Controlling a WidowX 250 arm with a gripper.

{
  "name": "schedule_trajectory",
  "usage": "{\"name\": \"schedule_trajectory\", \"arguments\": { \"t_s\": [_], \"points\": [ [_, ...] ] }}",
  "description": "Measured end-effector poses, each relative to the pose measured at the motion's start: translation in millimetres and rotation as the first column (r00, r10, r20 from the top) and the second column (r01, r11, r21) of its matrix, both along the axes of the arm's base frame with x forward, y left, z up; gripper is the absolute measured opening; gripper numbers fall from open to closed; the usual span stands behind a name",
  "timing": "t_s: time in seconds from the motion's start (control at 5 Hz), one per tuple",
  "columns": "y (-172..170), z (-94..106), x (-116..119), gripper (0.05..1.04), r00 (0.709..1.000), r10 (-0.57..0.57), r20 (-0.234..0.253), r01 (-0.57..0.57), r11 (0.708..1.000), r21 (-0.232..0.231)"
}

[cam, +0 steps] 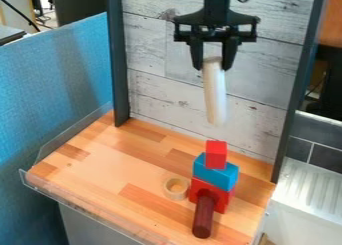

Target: Put candle ontop of

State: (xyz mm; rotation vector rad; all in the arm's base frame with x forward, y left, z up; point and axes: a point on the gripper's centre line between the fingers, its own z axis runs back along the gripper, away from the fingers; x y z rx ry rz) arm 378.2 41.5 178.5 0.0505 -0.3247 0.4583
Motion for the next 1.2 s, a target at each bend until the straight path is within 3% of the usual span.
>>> {"name": "schedule_trajectory", "arguments": {
  "t_s": [0.2,0.4,0.8,1.2],
  "points": [
    [-7,-9.2,-8,0.526,1.0,-0.028,-0.008,0.028,0.996,0.086],
    [-16,-8.2,-14,0.526,0.999,-0.053,0.002,0.052,0.991,0.122],
    [-18,-14.0,-20,0.526,0.998,-0.059,-0.016,0.061,0.991,0.122],
    [-25,-11.3,-21,0.526,0.997,-0.071,-0.005,0.071,0.989,0.132]
  ]
}}
